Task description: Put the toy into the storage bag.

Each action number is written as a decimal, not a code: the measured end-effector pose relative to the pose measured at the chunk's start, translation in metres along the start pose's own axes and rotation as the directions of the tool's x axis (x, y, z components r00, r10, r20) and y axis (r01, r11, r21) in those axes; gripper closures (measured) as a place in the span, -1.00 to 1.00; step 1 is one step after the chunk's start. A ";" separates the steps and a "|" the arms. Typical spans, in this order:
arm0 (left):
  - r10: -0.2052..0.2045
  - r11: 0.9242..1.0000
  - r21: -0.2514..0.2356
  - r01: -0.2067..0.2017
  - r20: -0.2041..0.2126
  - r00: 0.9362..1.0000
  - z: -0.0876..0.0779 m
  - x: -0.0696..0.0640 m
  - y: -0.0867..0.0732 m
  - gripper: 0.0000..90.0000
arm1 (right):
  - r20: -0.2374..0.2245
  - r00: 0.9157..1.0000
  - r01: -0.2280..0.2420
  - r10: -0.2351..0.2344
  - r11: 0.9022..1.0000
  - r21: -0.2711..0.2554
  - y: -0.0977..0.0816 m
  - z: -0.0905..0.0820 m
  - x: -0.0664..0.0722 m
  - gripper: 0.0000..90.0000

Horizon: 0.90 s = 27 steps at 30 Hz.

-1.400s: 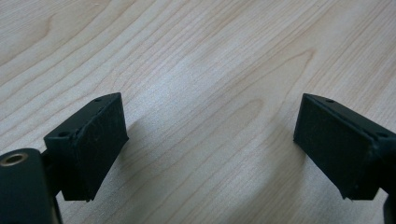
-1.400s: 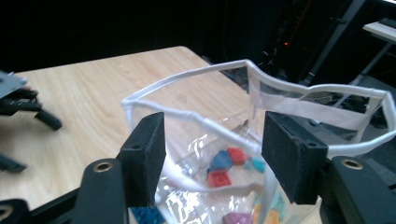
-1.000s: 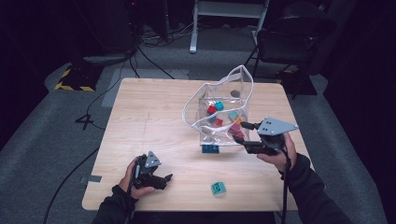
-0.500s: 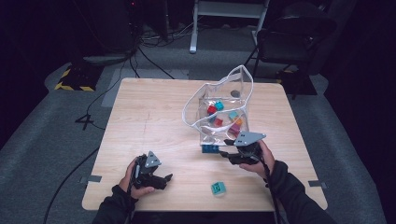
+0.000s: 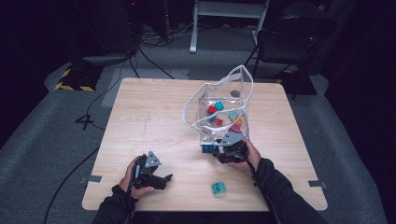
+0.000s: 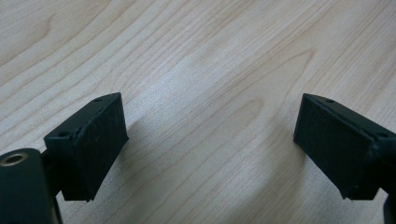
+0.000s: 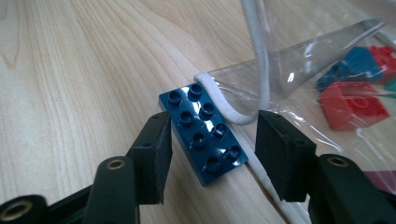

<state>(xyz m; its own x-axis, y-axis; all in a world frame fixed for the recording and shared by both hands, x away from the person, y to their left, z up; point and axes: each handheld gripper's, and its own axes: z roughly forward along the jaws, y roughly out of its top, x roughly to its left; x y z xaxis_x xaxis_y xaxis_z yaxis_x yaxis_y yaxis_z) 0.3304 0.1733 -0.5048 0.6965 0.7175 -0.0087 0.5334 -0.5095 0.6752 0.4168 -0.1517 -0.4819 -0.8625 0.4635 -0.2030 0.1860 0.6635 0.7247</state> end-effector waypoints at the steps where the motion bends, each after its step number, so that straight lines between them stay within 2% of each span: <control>1: 0.000 1.000 0.000 0.000 0.000 1.000 0.000 0.000 0.000 -0.78 | -0.007 1.000 -0.003 0.003 1.000 0.004 0.000 0.003 0.000 0.03; 5: -0.001 1.000 0.000 0.001 0.001 1.000 0.000 0.000 0.000 -0.78 | -0.040 0.999 -0.009 0.009 1.000 0.000 -0.002 0.011 0.002 0.02; 10: 0.000 1.000 0.000 0.000 0.000 1.000 0.000 0.000 0.000 -0.78 | -0.023 1.000 0.019 -0.019 1.000 0.012 -0.002 0.017 0.009 -0.01; 18: 0.000 1.000 0.000 0.000 0.000 1.000 0.000 0.000 0.000 -0.78 | -0.053 0.998 -0.016 0.016 1.000 0.010 -0.006 0.011 0.007 0.05; 23: 0.000 1.000 0.000 0.000 0.000 1.000 0.000 0.000 0.000 -0.78 | -0.057 0.998 -0.002 0.002 1.000 0.006 -0.013 0.002 0.014 0.05; 27: -0.001 1.000 0.000 0.001 0.000 1.000 0.000 0.000 0.000 -0.78 | -0.051 0.999 -0.012 0.012 1.000 0.004 -0.018 -0.005 0.019 0.01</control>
<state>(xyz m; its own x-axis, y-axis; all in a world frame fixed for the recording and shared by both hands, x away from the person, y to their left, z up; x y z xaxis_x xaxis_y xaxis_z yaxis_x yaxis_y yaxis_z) 0.3304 0.1733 -0.5048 0.6960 0.7180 -0.0098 0.5340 -0.5085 0.6754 0.3943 -0.1581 -0.4955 -0.8831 0.4410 -0.1605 0.1980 0.6602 0.7245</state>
